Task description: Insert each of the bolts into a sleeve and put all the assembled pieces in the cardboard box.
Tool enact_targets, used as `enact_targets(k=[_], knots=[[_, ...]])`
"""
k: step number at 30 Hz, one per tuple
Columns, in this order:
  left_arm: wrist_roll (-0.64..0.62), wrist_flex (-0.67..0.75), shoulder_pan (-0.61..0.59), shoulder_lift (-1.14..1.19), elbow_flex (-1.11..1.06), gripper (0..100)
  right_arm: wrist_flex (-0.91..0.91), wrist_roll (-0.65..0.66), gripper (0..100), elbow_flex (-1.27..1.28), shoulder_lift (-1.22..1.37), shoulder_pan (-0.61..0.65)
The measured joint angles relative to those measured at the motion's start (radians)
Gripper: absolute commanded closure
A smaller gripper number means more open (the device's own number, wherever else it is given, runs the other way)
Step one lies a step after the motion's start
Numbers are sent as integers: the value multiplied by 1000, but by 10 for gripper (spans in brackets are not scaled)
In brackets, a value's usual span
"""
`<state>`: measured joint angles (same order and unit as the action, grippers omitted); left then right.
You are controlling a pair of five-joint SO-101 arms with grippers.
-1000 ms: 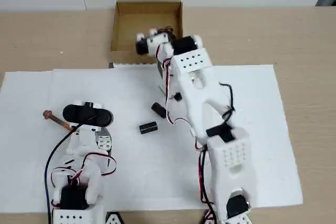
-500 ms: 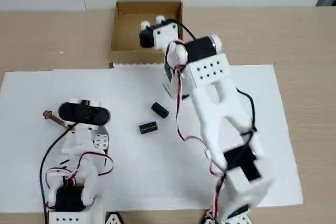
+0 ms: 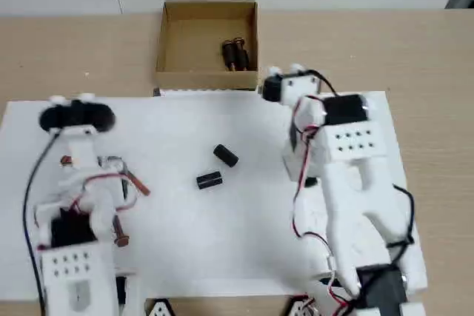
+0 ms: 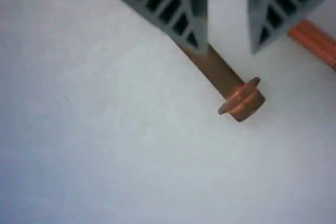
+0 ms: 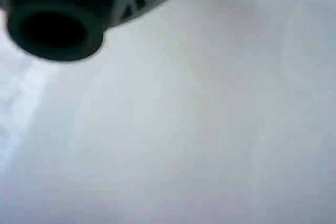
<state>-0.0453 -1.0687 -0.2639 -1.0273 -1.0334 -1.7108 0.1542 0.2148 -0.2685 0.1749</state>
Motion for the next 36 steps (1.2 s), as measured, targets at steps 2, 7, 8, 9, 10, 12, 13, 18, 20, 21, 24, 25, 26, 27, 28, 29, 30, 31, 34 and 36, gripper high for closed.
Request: enact_targets(k=[2,7,8,9,10,12,13,18,20,21,24,25,26,27,28,29,30,31,34,36], knots=[[-35,0,-34,92,63,942,5,0,991,51,-34,-41],[-135,0,-98,284,190,946,44,0,991,178,-110,-133],[-157,0,-107,316,212,946,49,0,991,201,-127,-146],[-176,0,-115,347,233,953,52,0,991,221,-144,-152],[-206,0,-124,376,253,969,52,0,991,239,-163,-157],[-267,0,-141,431,290,996,52,0,991,269,-196,-160],[-295,0,-150,459,308,993,54,0,991,281,-213,-161],[-405,0,-183,597,381,994,86,0,993,339,-285,-175],[-443,0,-193,651,405,994,89,0,993,351,-305,-190],[-451,0,-195,677,420,994,89,0,993,353,-308,-193],[-463,0,-192,747,470,994,91,0,993,353,-313,-206],[-483,0,-192,772,486,994,95,0,993,353,-313,-213],[-494,0,-193,793,503,994,98,0,993,353,-313,-216],[-502,0,-193,816,520,994,103,0,993,353,-313,-218],[-508,0,-193,836,534,993,107,0,993,353,-313,-218],[-517,0,-193,859,549,992,110,0,993,353,-313,-218],[-519,0,-193,881,562,992,110,0,993,353,-313,-218],[-519,0,-193,902,577,992,110,0,993,353,-313,-218],[-522,0,-193,965,606,964,118,-3,993,353,-313,-218],[-522,0,-193,994,609,930,124,-3,993,353,-313,-218]])
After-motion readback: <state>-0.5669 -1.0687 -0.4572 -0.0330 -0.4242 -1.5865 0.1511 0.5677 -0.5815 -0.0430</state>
